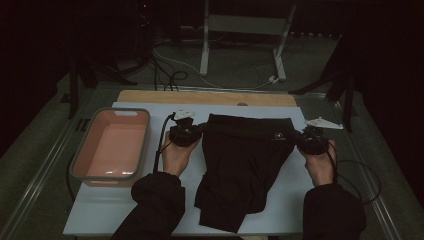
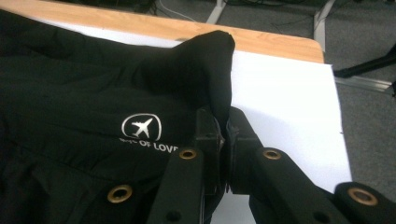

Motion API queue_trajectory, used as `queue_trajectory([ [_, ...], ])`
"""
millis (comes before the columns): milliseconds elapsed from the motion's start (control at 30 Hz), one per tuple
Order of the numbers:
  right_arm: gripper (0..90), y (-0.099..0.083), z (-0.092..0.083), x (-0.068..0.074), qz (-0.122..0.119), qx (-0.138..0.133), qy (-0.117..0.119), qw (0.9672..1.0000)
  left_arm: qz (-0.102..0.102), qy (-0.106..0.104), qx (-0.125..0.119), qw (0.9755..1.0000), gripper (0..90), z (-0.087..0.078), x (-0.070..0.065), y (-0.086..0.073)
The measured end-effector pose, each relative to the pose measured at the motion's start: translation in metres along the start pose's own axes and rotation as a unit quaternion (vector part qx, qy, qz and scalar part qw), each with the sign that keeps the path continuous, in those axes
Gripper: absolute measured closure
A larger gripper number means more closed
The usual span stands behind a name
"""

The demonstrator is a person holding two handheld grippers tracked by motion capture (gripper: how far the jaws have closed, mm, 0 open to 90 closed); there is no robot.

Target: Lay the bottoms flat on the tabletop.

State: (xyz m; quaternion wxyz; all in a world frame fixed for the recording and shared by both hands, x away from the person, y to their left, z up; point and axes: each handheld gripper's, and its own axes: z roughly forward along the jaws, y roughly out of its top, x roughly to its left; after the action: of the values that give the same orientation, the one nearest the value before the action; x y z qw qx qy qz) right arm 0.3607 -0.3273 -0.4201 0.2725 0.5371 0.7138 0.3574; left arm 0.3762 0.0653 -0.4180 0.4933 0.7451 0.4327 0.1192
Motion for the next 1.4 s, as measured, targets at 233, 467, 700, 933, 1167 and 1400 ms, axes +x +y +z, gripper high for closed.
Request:
queue_trajectory([
  [233,85.7,0.017,0.003,0.003,-0.033,0.003,-0.005,0.9994,-0.006,0.013,-0.008,0.9999,88.9,-0.002,0.005,0.004],
  [467,85.4,0.016,0.019,0.008,-0.018,-0.006,0.035,0.9992,-0.018,0.068,-0.027,0.9972,88.9,-0.01,0.021,0.015],
  [700,60.6,0.013,0.038,0.014,0.025,0.021,0.005,0.9995,-0.025,0.088,-0.001,0.9958,62.2,0.008,0.023,0.009],
  [933,42.2,0.006,0.031,0.018,0.014,0.027,0.015,0.9994,-0.018,0.097,-0.006,0.9951,38.9,0.007,0.016,0.004],
  [1167,31.2,0.0,0.023,0.032,0.004,0.032,0.033,0.9989,-0.013,0.084,0.0,0.9964,29.3,0.007,0.008,-0.002],
  [1400,23.3,-0.004,0.008,0.046,-0.004,0.021,0.059,0.998,-0.007,0.069,0.011,0.9975,24.9,0.006,-0.001,-0.011],
])
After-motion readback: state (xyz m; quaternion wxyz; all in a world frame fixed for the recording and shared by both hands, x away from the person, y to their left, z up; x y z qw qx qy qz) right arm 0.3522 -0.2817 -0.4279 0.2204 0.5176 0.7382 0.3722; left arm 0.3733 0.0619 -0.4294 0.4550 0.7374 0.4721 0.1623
